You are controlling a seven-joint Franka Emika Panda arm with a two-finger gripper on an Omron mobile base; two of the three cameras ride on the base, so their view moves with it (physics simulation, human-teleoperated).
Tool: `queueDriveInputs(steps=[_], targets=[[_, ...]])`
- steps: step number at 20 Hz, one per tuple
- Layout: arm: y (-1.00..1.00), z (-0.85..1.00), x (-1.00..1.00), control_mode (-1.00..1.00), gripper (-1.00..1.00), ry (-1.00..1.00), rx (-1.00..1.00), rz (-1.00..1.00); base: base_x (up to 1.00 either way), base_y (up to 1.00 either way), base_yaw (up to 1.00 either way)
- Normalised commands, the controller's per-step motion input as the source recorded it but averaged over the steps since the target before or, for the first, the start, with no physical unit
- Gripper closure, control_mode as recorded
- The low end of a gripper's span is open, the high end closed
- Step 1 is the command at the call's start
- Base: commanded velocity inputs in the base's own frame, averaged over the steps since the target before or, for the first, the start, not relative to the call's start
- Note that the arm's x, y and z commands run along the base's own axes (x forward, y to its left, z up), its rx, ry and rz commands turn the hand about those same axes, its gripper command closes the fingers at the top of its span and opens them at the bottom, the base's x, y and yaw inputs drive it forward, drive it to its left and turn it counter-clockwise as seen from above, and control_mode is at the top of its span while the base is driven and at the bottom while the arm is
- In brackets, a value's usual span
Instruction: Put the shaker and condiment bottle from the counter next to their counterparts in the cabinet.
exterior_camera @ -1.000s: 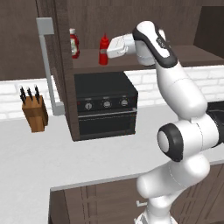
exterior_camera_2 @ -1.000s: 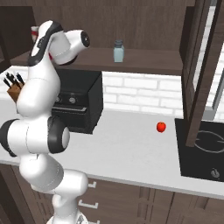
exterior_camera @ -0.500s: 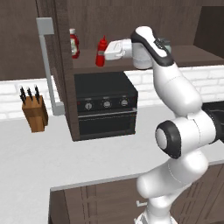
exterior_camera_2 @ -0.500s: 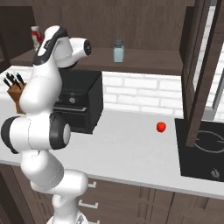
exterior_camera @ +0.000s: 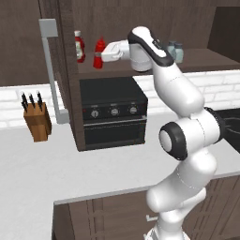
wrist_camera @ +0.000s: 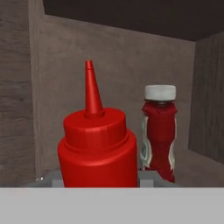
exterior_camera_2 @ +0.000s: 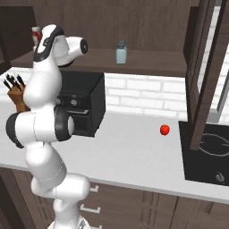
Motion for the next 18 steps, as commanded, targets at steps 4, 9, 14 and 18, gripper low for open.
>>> queueDriveInputs(steps=[4, 9, 14, 18], targets=[[0.11, -0.15, 0.38, -1.00, 1.00, 0.00, 0.00, 0.00, 0.00, 0.00, 0.00], [0.06, -0.44, 0.23, -1.00, 1.00, 0.00, 0.00, 0.00, 0.00, 0.00, 0.00], [0.18, -0.60, 0.22, -1.00, 1.00, 0.04, 0.00, 0.00, 0.00, 0.00, 0.00], [0.53, -0.49, 0.30, -1.00, 1.00, 0.05, -0.04, 0.00, 0.00, 0.00, 0.00]])
